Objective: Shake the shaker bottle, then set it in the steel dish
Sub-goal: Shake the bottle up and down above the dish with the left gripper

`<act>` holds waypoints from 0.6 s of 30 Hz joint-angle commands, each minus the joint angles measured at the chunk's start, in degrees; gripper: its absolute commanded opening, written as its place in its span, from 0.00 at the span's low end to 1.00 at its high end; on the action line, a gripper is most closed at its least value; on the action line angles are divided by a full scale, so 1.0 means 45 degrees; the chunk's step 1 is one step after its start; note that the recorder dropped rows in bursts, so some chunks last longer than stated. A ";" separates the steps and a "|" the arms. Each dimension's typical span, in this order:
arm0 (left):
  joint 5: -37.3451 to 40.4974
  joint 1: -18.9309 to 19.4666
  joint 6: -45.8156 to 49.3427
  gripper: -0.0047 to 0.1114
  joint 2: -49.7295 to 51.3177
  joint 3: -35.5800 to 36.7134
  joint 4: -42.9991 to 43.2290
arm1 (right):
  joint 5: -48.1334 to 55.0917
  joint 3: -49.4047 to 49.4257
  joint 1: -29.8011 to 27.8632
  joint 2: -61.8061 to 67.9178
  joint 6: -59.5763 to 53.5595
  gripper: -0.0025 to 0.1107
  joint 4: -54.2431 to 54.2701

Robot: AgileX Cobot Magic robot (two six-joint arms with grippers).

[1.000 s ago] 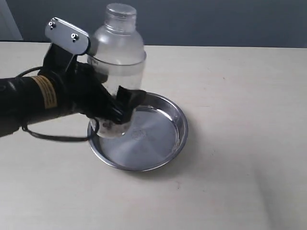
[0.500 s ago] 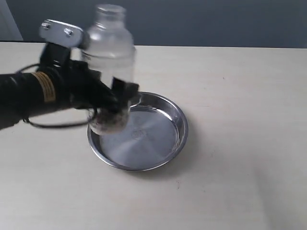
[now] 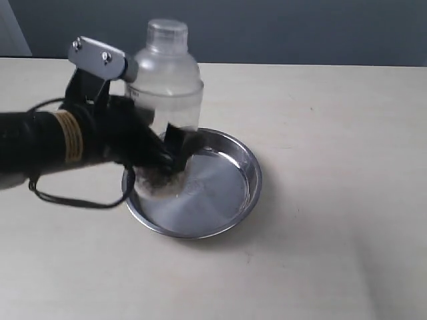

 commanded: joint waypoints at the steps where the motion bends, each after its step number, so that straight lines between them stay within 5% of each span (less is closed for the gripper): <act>1: -0.1070 0.0152 0.0360 0.04 -0.1493 -0.2323 0.0180 | -0.0178 0.0015 0.0041 0.0049 -0.0045 0.01 -0.0104; 5: 0.0649 0.0038 0.0383 0.04 -0.0253 -0.1403 -0.0263 | -0.0205 0.0015 0.0041 0.0049 -0.0045 0.01 -0.0080; 8: 0.0264 -0.0015 0.0383 0.04 0.0437 -0.1014 0.0029 | -0.0205 0.0015 0.0041 0.0049 -0.0045 0.01 -0.0080; 13: -0.0986 0.0032 0.0485 0.04 -0.1550 -0.2555 0.0149 | -0.0205 0.0015 0.0041 0.0049 -0.0045 0.01 -0.0080; 18: -0.1660 0.0131 0.0430 0.04 0.1473 0.0006 -0.0498 | -0.0205 0.0015 0.0041 0.0049 -0.0045 0.01 -0.0080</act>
